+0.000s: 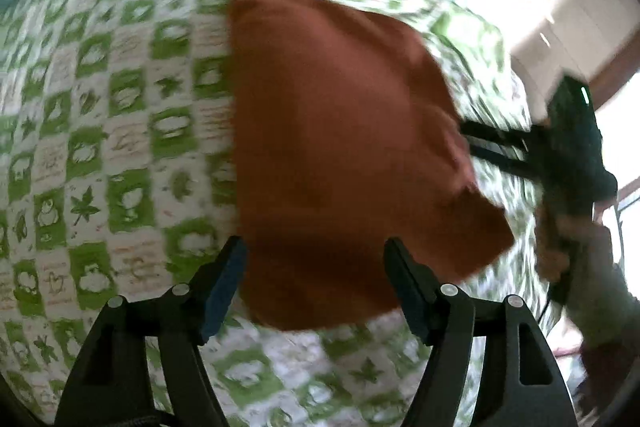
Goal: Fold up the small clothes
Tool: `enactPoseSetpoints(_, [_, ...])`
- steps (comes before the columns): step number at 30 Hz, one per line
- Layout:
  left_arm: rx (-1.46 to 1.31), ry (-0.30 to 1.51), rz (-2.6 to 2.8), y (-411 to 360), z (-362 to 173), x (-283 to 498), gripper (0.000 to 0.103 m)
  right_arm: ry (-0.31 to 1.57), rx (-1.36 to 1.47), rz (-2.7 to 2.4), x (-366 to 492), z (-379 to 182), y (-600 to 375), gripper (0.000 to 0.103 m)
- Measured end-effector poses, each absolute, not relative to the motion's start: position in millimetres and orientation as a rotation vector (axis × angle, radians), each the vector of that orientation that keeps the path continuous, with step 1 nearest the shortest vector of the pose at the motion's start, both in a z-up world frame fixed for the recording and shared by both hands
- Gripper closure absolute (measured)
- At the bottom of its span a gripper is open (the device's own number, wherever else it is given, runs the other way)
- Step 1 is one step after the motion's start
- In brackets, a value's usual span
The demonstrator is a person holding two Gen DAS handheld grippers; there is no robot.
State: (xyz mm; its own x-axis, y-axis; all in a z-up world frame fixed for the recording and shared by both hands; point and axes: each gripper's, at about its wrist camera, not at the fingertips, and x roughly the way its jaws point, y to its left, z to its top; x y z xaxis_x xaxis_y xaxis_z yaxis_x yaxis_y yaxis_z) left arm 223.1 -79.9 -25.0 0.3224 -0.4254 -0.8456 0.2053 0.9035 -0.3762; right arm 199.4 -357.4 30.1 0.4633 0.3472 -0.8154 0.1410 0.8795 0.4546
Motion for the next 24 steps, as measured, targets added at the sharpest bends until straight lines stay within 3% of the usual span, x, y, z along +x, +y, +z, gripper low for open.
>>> enactPoseSetpoints(2, [-0.264,1.201,-0.397,-70,-34,240,0.024,1.103,0.528,0.14,200,24,-358,0.036])
enactPoseSetpoints(12, [-0.418,1.291,-0.468,-76,-78,311,0.025,1.153,0.563,0.203,218,-6,-357,0.035])
enactPoseSetpoints(14, [-0.415,1.288,-0.481,-82,-83,318,0.035,1.157,0.583,0.225,221,-12,-357,0.041])
enactPoseSetpoints(16, [-0.412,1.272,-0.493,-87,-84,315,0.054,1.17,0.62,0.242,224,-17,-358,0.062])
enactPoseSetpoints(18, [-0.427,1.236,-0.509,-84,-77,310,0.068,1.176,0.64,0.25,225,-18,-356,0.068])
enactPoseSetpoints(24, [-0.445,1.107,-0.529,-49,-29,269,0.077,1.12,0.644,0.317,217,8,-330,0.073])
